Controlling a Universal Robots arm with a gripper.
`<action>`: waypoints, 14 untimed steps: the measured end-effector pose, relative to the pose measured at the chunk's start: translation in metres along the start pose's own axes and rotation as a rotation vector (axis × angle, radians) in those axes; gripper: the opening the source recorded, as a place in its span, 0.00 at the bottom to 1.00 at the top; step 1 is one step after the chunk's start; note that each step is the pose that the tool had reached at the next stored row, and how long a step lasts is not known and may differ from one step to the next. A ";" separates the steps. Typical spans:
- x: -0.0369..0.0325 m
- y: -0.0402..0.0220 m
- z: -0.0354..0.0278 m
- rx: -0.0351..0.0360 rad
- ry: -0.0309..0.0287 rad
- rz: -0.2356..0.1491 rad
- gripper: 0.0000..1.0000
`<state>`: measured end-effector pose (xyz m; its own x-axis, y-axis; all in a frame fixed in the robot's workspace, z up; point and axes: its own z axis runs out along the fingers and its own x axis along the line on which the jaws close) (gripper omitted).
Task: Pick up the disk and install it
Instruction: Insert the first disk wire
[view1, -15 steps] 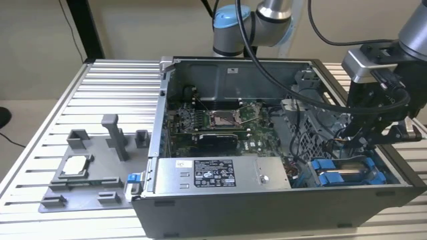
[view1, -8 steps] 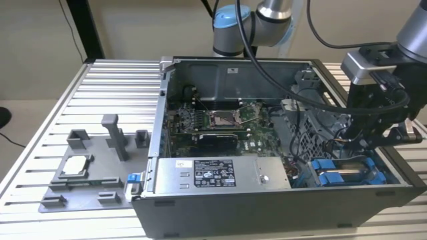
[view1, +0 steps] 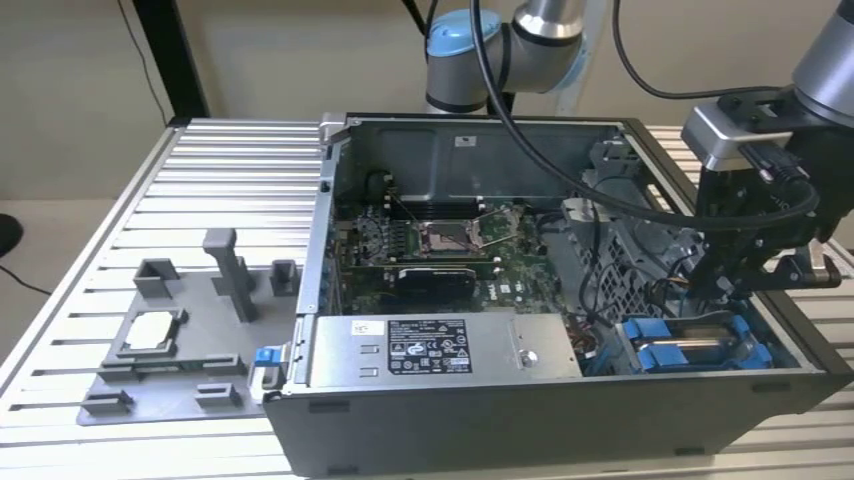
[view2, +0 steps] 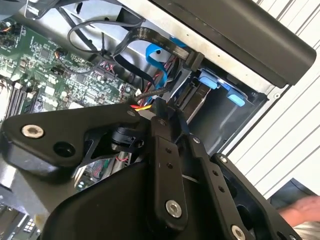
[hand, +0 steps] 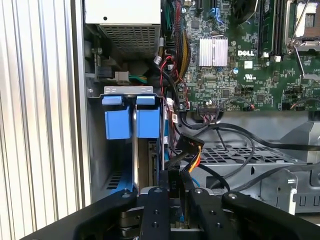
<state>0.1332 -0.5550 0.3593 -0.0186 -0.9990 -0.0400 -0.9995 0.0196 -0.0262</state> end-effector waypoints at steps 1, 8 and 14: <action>0.0000 0.0000 0.0000 0.0000 0.0000 0.000 1.00; 0.0000 -0.0001 -0.0002 -0.0004 0.0000 0.001 0.00; 0.0027 -0.0039 0.0003 -0.0632 0.0027 0.005 0.00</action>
<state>0.1371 -0.5578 0.3589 -0.0234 -0.9990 -0.0373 -0.9991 0.0220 0.0371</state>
